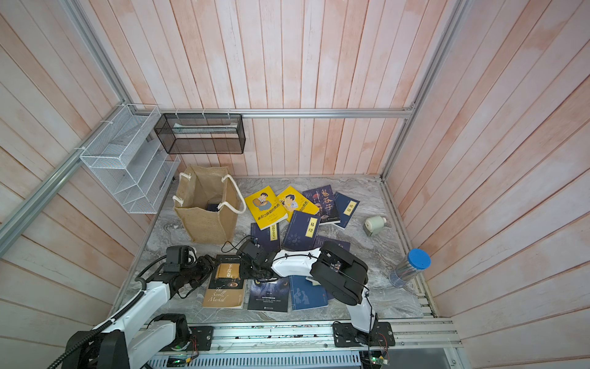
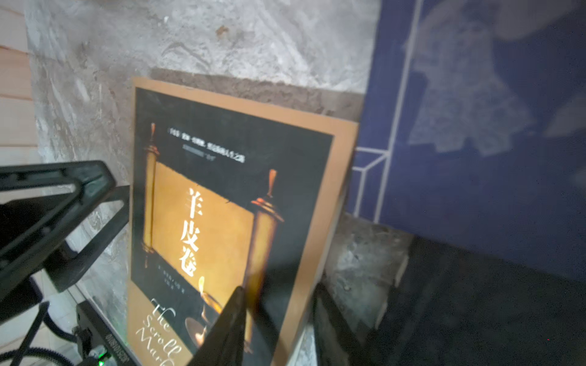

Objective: Put the books into the canvas bag
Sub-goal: Pick up the book from the center of the board.

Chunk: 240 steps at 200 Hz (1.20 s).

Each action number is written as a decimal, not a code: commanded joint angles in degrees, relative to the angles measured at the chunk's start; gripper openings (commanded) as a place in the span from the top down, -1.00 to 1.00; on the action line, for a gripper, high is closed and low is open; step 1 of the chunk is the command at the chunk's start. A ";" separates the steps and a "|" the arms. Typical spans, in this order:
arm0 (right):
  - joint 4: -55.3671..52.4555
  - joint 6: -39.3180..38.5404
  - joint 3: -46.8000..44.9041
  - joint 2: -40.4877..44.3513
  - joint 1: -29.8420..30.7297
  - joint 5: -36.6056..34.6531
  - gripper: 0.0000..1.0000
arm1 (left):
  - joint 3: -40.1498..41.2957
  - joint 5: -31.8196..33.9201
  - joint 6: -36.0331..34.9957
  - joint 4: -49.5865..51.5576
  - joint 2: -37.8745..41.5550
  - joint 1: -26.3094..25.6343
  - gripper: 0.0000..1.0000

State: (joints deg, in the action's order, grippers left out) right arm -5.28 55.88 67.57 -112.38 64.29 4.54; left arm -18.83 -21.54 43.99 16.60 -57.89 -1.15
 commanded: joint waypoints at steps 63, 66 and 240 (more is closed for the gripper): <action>-1.21 -4.30 1.15 -3.85 -1.96 2.48 0.75 | -0.89 -15.32 -0.97 2.13 -0.96 -0.35 -0.23; -1.06 -4.43 1.16 -3.94 -2.12 2.60 0.75 | -1.00 -15.55 -1.03 2.46 -0.66 -0.37 -0.23; 4.00 -5.75 -3.52 3.46 -3.23 3.14 0.68 | -11.49 -15.07 -2.55 14.28 11.03 -2.29 0.92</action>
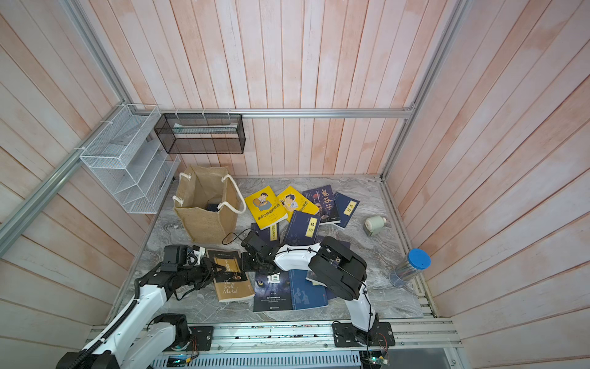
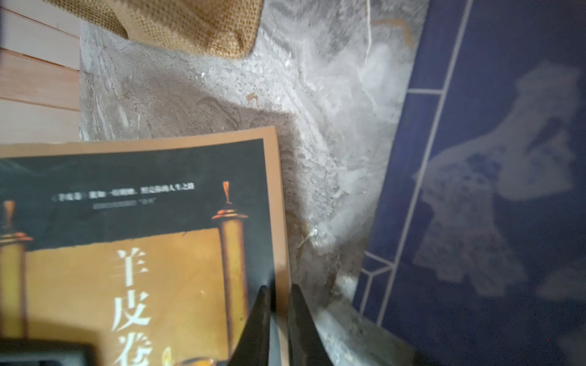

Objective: Put the books into the canvas bag
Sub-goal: Pick up the book from the center of the board.

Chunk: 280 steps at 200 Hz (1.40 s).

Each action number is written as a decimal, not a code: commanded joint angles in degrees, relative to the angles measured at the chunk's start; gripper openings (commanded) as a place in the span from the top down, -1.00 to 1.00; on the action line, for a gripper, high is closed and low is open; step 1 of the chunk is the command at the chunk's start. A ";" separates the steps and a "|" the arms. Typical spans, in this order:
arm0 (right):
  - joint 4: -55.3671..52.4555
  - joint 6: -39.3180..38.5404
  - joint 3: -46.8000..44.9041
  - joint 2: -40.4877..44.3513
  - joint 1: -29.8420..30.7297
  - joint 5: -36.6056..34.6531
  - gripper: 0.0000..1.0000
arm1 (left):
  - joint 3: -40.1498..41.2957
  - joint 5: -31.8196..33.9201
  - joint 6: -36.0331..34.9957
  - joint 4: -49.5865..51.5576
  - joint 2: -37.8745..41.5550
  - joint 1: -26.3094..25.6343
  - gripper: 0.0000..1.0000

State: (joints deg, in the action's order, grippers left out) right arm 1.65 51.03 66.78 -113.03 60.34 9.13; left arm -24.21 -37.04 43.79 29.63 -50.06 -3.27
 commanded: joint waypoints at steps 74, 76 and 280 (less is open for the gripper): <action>-5.42 -8.67 -3.92 26.27 0.61 -13.80 0.26 | -21.96 -2.14 -17.99 8.34 5.67 -0.22 1.00; -5.43 -8.77 -4.11 26.94 0.58 -14.07 0.25 | -22.40 -2.33 -18.38 8.45 5.65 -0.24 1.00; 18.76 -15.00 -9.50 39.92 -15.68 26.14 -0.53 | -23.41 -36.73 11.68 -64.36 -5.73 -0.14 1.00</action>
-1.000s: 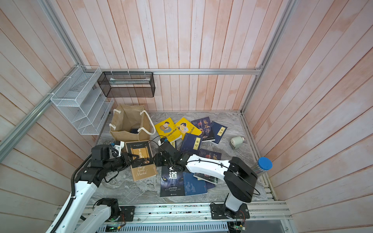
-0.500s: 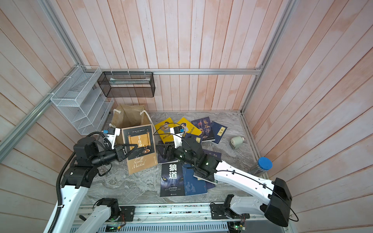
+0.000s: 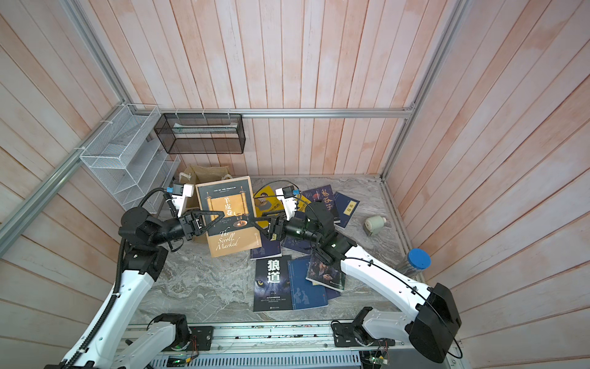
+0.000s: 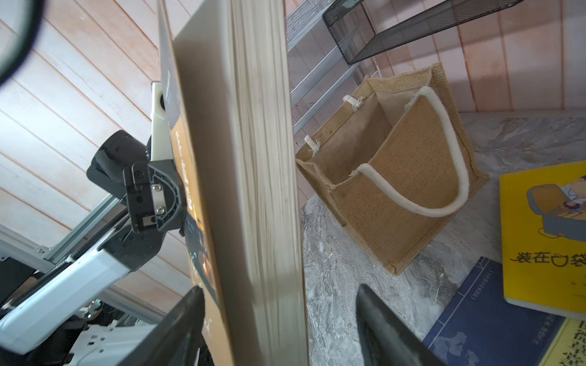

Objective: Put the books into the canvas bag
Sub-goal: Pick up the book from the center of the board.

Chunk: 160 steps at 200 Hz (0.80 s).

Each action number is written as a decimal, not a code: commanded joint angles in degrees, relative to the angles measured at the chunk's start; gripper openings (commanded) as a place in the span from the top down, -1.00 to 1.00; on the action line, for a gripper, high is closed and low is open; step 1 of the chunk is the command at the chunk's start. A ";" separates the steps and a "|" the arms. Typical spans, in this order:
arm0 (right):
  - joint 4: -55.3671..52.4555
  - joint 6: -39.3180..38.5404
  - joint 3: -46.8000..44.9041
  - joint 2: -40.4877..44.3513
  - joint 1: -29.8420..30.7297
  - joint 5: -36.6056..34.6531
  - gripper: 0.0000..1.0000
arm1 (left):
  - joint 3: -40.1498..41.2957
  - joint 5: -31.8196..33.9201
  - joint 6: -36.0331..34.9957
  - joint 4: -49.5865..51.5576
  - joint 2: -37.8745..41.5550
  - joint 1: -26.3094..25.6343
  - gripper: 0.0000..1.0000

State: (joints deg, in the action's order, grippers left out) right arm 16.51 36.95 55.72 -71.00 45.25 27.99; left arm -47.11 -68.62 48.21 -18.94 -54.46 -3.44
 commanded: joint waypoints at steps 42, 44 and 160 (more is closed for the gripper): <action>6.24 1.11 5.47 -6.50 -1.94 14.18 -0.51 | -2.15 -7.83 10.46 -21.53 -5.52 0.08 1.00; 6.49 1.28 5.61 -6.62 -2.04 14.39 -0.50 | -2.27 -7.93 10.43 -21.57 -5.67 0.10 1.00; 17.31 9.16 1.90 -5.37 -3.06 6.63 1.00 | -0.68 -1.45 16.42 -25.84 -9.91 2.85 0.17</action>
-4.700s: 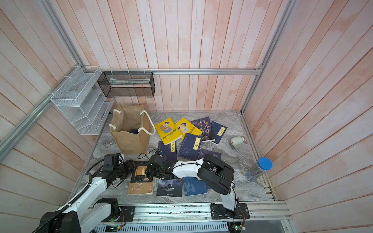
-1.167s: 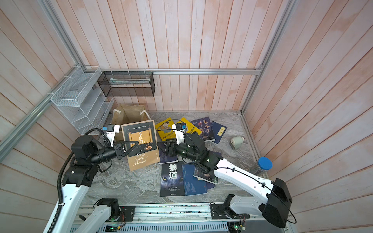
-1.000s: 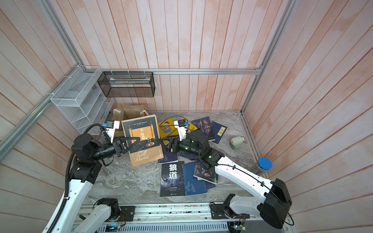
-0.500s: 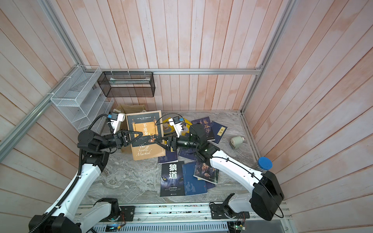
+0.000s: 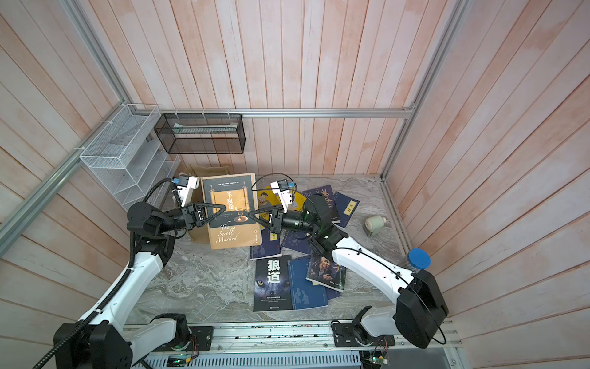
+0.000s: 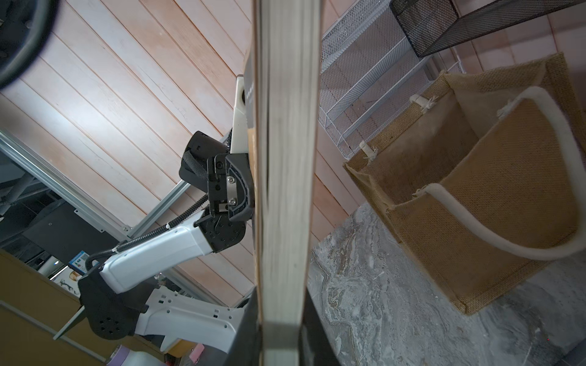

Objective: Put the books into the canvas bag
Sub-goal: Pick up the book from the center of the board.

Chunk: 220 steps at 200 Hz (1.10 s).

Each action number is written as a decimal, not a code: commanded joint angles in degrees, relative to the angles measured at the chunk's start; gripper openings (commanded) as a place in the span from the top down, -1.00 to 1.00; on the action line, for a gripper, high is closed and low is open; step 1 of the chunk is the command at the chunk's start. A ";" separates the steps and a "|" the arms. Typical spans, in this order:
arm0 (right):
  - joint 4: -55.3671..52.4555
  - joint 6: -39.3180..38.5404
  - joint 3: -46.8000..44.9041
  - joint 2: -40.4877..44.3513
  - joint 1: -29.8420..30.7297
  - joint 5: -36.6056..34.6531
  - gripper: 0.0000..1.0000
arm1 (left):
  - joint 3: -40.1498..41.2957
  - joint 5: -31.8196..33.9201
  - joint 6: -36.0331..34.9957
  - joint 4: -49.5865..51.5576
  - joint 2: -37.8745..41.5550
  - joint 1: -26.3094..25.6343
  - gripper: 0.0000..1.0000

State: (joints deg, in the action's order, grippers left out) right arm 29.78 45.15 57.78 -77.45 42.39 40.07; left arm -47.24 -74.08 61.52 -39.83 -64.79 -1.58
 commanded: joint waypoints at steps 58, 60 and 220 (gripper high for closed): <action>11.96 3.34 2.24 -2.65 -1.95 -12.87 1.00 | 2.32 5.17 21.92 -26.87 -6.05 4.57 0.08; 11.79 3.43 2.69 -2.91 -2.09 -12.71 1.00 | 2.33 5.13 22.32 -27.51 -6.38 4.57 0.08; -5.14 -0.34 22.10 -18.77 -4.02 -11.96 0.16 | -10.01 1.21 4.35 0.64 -5.81 12.16 1.00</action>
State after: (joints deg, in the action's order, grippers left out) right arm 32.21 48.45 74.81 -94.45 38.94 34.81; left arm -53.10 -73.60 78.37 -54.24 -73.49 8.99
